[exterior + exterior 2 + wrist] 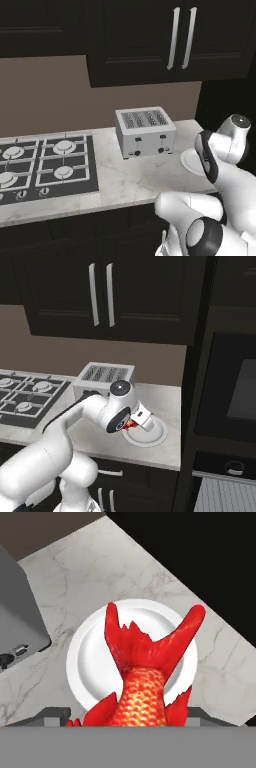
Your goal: Place the fish on the rack of the oven, and slide the rack back inside. Close the oven door.
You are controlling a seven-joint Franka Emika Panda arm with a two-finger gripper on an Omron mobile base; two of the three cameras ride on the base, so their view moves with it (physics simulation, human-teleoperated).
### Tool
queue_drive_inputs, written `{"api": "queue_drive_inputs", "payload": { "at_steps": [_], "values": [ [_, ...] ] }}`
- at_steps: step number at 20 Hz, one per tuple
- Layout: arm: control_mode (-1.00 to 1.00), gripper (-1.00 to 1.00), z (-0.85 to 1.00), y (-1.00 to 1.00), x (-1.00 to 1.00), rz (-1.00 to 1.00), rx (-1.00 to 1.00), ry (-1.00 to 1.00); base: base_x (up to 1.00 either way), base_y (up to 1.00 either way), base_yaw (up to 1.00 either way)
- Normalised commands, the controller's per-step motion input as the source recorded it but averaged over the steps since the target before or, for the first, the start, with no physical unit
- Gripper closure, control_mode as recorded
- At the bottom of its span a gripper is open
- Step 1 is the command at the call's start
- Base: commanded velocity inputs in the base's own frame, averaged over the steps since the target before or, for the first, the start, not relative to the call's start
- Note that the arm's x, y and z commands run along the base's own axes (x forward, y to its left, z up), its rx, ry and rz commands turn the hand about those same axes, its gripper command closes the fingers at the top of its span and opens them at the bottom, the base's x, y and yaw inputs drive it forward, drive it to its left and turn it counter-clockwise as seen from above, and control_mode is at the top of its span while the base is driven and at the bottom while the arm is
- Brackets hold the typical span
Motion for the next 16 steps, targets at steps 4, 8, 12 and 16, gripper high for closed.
{"api": "queue_drive_inputs", "payload": {
  "at_steps": [4, 8, 12, 16],
  "values": [
    [-1.0, 1.0, 0.78, 0.13, -0.5, 0.0, 0.0, 0.0, 0.0, 0.0, 0.0],
    [-1.0, 1.0, 0.47, 0.16, -0.24, 0.0, -0.01, 0.12, 0.0, 0.0, 0.0],
    [-1.0, 1.0, 0.29, 0.26, -0.05, 0.0, -0.02, 0.25, 0.0, 0.0, 0.0],
    [-1.0, 1.0, 0.13, 0.07, 0.0, 0.0, 0.0, 0.31, 0.0, 0.0, 0.0]
  ]
}}
